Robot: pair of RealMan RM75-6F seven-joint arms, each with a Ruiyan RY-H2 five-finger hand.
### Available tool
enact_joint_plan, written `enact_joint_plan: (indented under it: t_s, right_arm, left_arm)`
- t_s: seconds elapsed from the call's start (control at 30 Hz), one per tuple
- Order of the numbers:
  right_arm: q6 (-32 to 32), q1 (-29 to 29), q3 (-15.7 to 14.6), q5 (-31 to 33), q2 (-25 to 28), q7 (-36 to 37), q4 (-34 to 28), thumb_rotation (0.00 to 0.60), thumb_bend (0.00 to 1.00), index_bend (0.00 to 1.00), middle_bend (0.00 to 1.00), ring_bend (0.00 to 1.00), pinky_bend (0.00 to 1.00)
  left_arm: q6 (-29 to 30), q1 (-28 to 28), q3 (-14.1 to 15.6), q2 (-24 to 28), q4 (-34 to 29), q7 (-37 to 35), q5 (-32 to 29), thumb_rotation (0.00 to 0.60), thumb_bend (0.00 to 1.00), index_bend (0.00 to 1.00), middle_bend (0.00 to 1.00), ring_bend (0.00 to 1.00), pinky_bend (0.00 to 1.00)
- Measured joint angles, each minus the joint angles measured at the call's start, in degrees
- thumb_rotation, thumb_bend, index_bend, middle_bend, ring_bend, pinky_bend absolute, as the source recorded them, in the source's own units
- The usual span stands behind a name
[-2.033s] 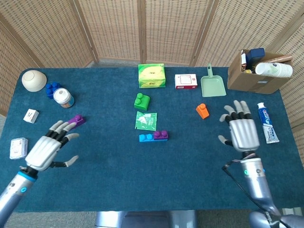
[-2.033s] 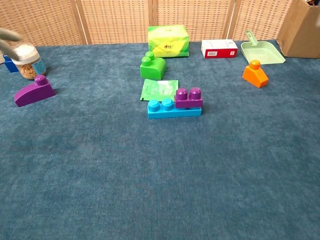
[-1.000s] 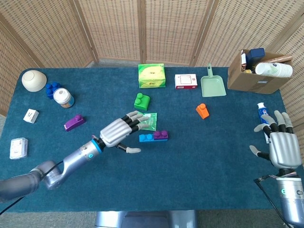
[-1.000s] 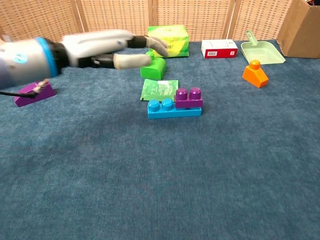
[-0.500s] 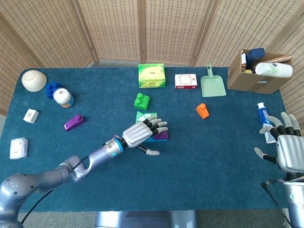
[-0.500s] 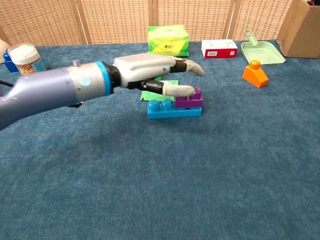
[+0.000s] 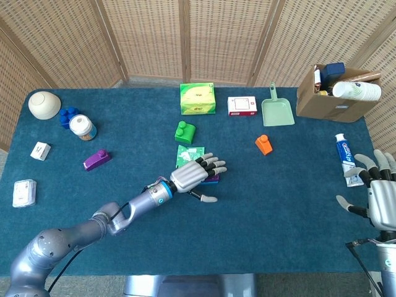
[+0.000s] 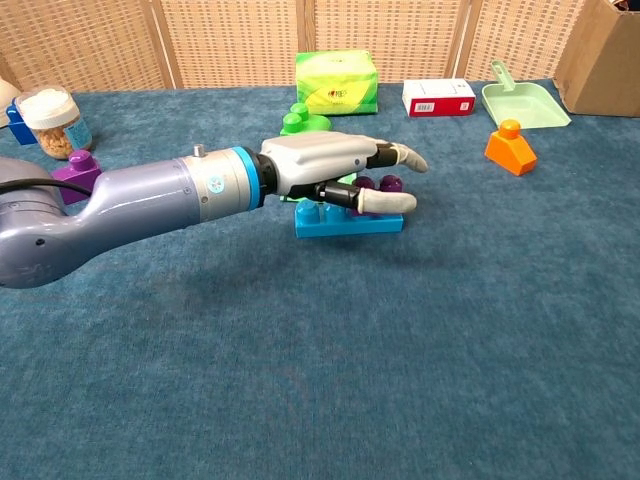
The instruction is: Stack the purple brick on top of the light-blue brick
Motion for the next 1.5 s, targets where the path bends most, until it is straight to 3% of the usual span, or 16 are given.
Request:
enact_joint_plan:
  t_s: [0.93,1.23,1.5]
  right_arm:
    - [0.2,-2.1,1.4,-1.5,0.3,1.0,-0.7,0.562,0.13,0.44,0.23,0.0,0.01]
    - [0.2,-2.5,1.7,-1.7,0.2,0.9,-0.8,0.561,0.13,0.44,0.23,0.0,0.01]
    - [0.2,-2.9,1.8,-1.7,0.3,1.2,-0.8,0.562,0.13,0.44,0.23,0.0,0.01]
  left_arm:
    - [-0.3,-1.3,3.8,-1.3,1.7,1.9,-0.8,0.0,0.11,0.08,0.0,0.0,0.0]
    - [2.2,-2.1,1.7,-0.5,0.5,1.4,-1.8,0.0,0.12,0.08,0.0,0.0,0.0]
    - [0.8,-3.3,0.8,-1.1,2.0,1.6,-2.9,0.0,0.12,0.08,0.0,0.0,0.0]
